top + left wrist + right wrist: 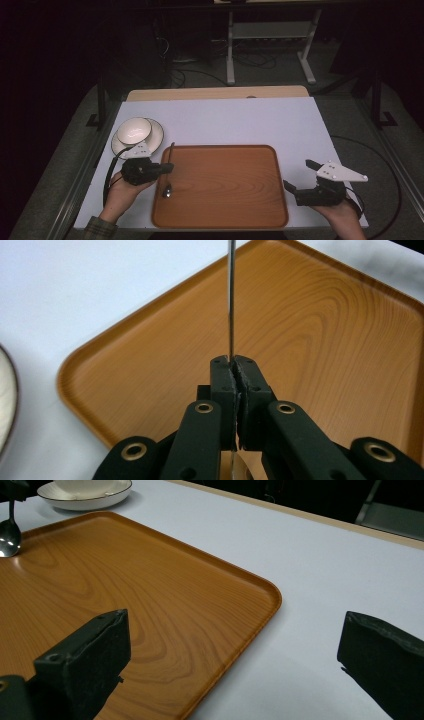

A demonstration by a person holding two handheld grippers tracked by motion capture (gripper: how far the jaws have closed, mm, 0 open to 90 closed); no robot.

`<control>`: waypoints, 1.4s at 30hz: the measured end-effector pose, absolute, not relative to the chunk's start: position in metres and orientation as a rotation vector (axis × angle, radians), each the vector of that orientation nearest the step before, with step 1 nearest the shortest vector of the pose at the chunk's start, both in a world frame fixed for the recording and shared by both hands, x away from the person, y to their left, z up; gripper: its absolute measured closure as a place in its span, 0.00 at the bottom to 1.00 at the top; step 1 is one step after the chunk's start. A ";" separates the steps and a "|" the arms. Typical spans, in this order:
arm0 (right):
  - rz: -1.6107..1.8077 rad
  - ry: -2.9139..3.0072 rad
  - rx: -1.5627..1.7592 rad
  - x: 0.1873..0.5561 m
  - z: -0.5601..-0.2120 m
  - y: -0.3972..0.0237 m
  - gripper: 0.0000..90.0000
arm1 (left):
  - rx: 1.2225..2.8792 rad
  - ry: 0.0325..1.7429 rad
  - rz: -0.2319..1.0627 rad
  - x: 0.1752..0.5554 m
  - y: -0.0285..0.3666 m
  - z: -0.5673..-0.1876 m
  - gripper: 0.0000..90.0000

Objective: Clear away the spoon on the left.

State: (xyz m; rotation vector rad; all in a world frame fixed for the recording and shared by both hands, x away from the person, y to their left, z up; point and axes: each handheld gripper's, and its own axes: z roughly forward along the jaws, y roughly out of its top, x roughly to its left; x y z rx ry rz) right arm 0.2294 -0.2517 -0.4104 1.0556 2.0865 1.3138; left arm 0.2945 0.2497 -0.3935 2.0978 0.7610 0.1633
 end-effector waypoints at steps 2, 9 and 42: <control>1.315 2.084 1.054 0.229 -0.410 -0.252 0.00 | 2.094 0.755 0.153 0.295 0.247 -0.396 0.97; 1.311 2.087 1.057 0.230 -0.411 -0.251 0.00 | 2.140 0.717 0.119 0.295 0.230 -0.405 0.97; 1.307 2.089 1.057 0.230 -0.411 -0.251 0.00 | 2.334 0.601 0.056 0.293 0.194 -0.431 0.96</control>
